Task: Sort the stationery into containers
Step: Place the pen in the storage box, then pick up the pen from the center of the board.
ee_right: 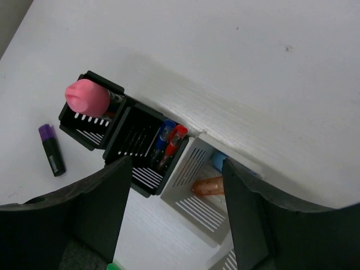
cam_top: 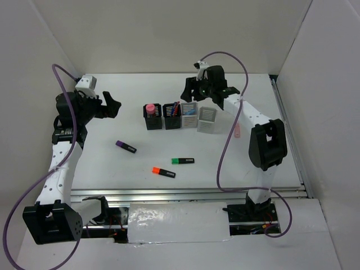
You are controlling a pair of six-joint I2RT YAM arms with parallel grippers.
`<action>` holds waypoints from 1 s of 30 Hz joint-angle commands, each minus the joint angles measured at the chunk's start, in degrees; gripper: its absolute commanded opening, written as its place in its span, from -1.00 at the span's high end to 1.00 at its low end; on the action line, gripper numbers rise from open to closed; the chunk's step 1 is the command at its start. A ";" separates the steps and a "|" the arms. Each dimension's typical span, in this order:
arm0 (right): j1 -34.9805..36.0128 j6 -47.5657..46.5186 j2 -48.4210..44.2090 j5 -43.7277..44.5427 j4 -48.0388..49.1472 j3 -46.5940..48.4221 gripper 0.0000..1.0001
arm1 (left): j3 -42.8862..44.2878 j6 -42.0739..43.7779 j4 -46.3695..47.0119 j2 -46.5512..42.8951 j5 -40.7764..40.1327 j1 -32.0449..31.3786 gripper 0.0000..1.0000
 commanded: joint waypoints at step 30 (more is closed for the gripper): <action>-24.65 -3.68 -2.16 18.16 -28.13 -10.84 -0.21 | 1.66 -4.01 -1.07 1.90 -5.25 0.71 -0.99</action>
